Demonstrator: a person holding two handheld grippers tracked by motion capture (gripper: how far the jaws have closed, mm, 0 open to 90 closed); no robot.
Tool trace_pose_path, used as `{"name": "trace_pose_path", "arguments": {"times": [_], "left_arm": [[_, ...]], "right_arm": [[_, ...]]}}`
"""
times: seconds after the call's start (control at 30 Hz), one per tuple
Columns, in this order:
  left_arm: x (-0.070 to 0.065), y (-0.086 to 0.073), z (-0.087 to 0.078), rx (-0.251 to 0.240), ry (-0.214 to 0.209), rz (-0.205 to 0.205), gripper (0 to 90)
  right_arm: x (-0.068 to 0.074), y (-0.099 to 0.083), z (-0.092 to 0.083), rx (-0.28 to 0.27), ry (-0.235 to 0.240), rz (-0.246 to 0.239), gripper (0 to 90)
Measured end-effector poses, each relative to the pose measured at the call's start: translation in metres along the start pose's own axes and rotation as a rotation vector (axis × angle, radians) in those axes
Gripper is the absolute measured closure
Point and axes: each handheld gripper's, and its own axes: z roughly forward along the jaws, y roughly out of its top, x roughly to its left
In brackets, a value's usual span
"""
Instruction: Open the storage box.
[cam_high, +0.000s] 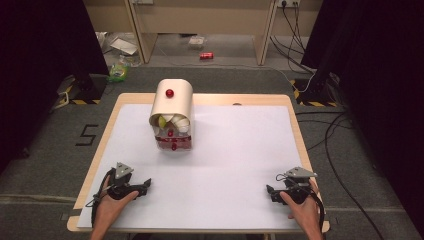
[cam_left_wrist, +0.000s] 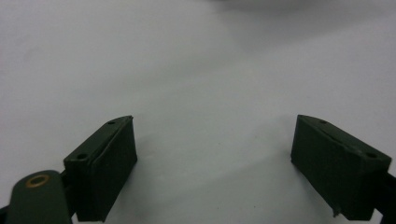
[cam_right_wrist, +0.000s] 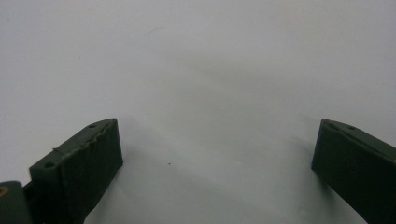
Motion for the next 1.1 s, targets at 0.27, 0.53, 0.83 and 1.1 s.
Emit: {"name": "trace_pose_path", "arguments": {"times": [0.27, 0.53, 0.83, 1.1], "left_arm": [[0.001, 0.000, -0.001, -0.003, -0.005, -0.009, 14.2], [0.004, 0.001, -0.004, -0.008, -0.029, -0.035, 16.2], [-0.001, 0.010, -0.012, -0.050, -0.066, -0.023, 16.3], [-0.006, 0.028, -0.020, -0.110, -0.099, -0.017, 16.1]], "right_arm": [[0.000, 0.000, 0.000, -0.001, -0.002, 0.000, 2.0], [0.000, 0.000, 0.000, -0.002, -0.005, -0.002, 2.0], [0.000, 0.000, 0.000, -0.003, -0.005, -0.002, 2.1], [0.000, 0.000, 0.000, -0.002, -0.004, -0.001, 2.0]]}}
